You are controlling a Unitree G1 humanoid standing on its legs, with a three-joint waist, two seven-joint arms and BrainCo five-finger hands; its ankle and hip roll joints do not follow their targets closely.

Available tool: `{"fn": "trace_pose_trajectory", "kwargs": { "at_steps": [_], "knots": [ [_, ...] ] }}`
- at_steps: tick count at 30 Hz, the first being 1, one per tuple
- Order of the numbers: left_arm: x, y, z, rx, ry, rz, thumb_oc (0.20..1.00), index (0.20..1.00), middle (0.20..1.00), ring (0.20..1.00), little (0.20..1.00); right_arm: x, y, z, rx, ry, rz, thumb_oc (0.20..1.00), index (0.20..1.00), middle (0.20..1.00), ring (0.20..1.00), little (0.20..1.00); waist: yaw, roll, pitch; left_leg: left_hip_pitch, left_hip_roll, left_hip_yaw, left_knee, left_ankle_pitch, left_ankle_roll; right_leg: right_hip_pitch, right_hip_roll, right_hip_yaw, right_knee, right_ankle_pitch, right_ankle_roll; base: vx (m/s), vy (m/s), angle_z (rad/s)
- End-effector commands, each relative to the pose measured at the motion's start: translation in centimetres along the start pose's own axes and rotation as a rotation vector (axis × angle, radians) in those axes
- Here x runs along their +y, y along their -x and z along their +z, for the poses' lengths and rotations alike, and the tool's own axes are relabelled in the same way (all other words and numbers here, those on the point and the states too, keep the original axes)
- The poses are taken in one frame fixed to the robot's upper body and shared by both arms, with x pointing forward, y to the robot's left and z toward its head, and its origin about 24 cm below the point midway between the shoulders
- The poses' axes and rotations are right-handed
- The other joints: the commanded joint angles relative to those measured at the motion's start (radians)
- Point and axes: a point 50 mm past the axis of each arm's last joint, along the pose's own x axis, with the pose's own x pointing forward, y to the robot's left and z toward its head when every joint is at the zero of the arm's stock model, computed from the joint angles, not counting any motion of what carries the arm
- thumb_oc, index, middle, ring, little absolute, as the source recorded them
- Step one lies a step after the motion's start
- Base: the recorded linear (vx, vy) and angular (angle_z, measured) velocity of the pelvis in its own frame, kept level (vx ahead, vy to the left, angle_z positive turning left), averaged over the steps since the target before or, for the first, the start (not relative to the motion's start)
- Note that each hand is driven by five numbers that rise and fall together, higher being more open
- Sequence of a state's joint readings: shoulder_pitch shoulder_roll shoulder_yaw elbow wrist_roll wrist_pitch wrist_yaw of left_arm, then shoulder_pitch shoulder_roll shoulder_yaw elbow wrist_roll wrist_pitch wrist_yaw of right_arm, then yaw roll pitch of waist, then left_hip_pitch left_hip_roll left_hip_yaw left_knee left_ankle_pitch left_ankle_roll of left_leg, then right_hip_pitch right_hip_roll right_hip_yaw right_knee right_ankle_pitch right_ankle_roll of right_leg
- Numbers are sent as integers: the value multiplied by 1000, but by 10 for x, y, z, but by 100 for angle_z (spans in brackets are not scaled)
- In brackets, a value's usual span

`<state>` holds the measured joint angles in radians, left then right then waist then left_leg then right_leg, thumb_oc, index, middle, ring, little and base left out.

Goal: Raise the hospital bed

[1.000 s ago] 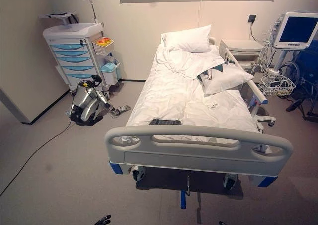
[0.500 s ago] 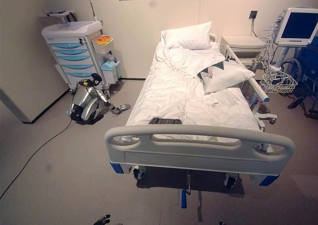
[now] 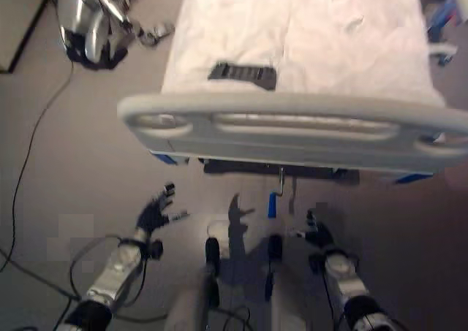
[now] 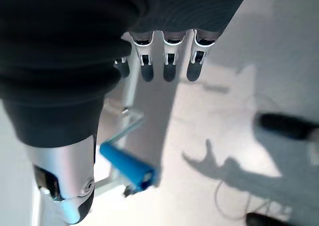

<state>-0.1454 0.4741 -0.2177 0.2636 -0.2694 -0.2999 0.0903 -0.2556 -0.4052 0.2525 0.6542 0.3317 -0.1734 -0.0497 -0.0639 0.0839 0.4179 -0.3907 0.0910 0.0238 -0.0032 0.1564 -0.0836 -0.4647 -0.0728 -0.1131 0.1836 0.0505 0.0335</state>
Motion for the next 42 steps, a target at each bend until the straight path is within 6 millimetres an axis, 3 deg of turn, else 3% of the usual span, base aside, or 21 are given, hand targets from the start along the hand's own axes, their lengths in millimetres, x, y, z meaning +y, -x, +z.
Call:
{"fn": "trace_pose_trajectory", "kwargs": {
  "at_steps": [1, 3, 7, 8, 18, 19, 28, 32, 37, 42],
  "knots": [
    [13, -13, 40, -194, -6, 30, 1000, 1000, 1000, 1000, 1000, 6, -4, 28, -140, -44, 18, 1000, 1000, 1000, 1000, 1000, -14, -72, 8, -27, -39, -16, 92, -58, 1, -17, -51, 17, -38, 38, 119, -176, 9, -9],
    [13, -19, 72, -316, -38, -5, 1000, 1000, 1000, 1000, 1000, 7, -6, 58, -259, -72, 39, 1000, 1000, 1000, 1000, 1000, -21, -73, 54, -94, -38, -11, 118, -52, -2, -93, -53, 26, -10, 45, 123, -82, 2, -3],
    [8, -23, 89, -389, 4, -17, 1000, 1000, 1000, 1000, 1000, 6, -5, 71, -316, -75, 43, 1000, 1000, 1000, 1000, 1000, -26, -72, 88, -151, -38, -4, 146, -55, -3, -157, -55, 32, 24, 43, 125, -43, 26, -5],
    [4, -23, 97, -423, 30, -22, 1000, 1000, 1000, 1000, 1000, 8, -4, 85, -374, -91, 45, 1000, 1000, 1000, 1000, 1000, -30, -72, 102, -187, -40, 0, 165, -61, 0, -193, -56, 38, 40, 44, 127, -15, 26, -8],
    [-8, -17, 147, -638, -153, -100, 1000, 1000, 1000, 1000, 1000, 8, 0, 105, -454, -165, 53, 1000, 1000, 1000, 1000, 1000, -40, -66, 102, -343, -52, 7, 237, -97, 10, -330, -64, 55, 72, 43, 125, 24, 22, 1],
    [-9, -13, 163, -711, -194, -110, 1000, 1000, 1000, 1000, 1000, 10, 0, 105, -451, -197, 60, 1000, 1000, 1000, 1000, 1000, -38, -66, 102, -369, -52, 9, 248, -103, 13, -353, -65, 60, 73, 45, 124, 41, 26, -2],
    [-25, -12, 191, -839, -174, -172, 1000, 1000, 1000, 1000, 1000, 30, -4, 103, -407, -290, 167, 1000, 1000, 1000, 1000, 1000, -38, -84, 102, -425, -57, 17, 272, -115, 15, -401, -66, 60, 72, 49, 122, 8, 4, 0],
    [-29, -12, 193, -840, -171, -194, 1000, 1000, 1000, 1000, 1000, 44, -1, 98, -367, -430, 268, 1000, 1000, 1000, 1000, 1000, -37, -89, 102, -435, -61, 15, 270, -114, 12, -407, -69, 57, 63, 54, 121, 0, 0, 0],
    [-28, -11, 193, -833, -201, -208, 1000, 1000, 1000, 1000, 1000, 64, 3, 111, -365, -491, 438, 1000, 1000, 1000, 1000, 1000, -36, -97, 102, -437, -62, 18, 266, -113, 9, -405, -69, 58, 48, 60, 121, 0, 0, 0],
    [-27, -10, 192, -826, -199, -201, 1000, 1000, 1000, 1000, 1000, 71, 12, 121, -376, -511, 550, 1000, 1000, 1000, 1000, 1000, -32, -100, 102, -440, -64, 17, 266, -111, 9, -405, -70, 53, 47, 62, 120, 0, 0, 0]
  ]
}}
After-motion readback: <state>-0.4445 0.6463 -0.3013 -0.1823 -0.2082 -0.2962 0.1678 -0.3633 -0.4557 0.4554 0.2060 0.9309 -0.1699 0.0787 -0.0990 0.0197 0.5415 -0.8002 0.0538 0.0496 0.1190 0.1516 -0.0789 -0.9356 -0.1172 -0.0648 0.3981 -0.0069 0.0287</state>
